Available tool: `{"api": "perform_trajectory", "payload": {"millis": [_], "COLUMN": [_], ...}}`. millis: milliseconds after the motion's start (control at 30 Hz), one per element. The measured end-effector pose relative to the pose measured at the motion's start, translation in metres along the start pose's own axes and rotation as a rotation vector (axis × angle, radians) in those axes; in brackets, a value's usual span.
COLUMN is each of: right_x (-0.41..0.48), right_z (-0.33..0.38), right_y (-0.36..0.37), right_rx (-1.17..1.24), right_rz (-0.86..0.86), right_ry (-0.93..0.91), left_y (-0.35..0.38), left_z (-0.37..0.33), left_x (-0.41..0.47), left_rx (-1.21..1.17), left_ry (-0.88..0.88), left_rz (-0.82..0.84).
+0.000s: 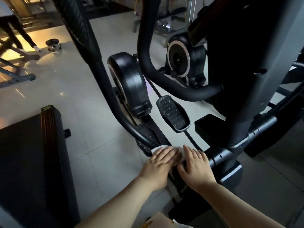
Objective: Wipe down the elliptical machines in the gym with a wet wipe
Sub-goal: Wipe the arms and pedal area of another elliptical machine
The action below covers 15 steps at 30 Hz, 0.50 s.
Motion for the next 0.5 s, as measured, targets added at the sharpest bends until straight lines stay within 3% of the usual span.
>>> {"api": "perform_trajectory", "payload": {"millis": [100, 200, 367, 500], "right_x": [0.004, 0.01, 0.024, 0.039], "right_z": [0.014, 0.034, 0.071, 0.107], "right_y": [0.002, 0.011, 0.002, 0.0], "right_rx": [0.016, 0.054, 0.207, 0.396], "right_rz": [-0.023, -0.059, -0.039, 0.008], "right_ry": [0.013, -0.118, -0.315, -0.346], "left_y": [-0.022, -0.035, -0.054, -0.071], "left_z": [0.031, 0.043, 0.055, 0.063], "left_x": [-0.012, -0.016, -0.019, -0.021], "left_rx": [0.051, 0.067, 0.124, -0.085], "left_ry": [-0.191, -0.343, -0.252, -0.25], "left_rz": [-0.112, -0.153, -0.127, -0.157]}}
Point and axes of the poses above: each hand's wrist, its own x-axis towards the middle knuckle, its own y-axis out of the palm, z = x × y, the point moved 4 cm from there along x, towards the middle knuckle, and after that the axes turned 10 degrees about -x, right-handed, at the moved point
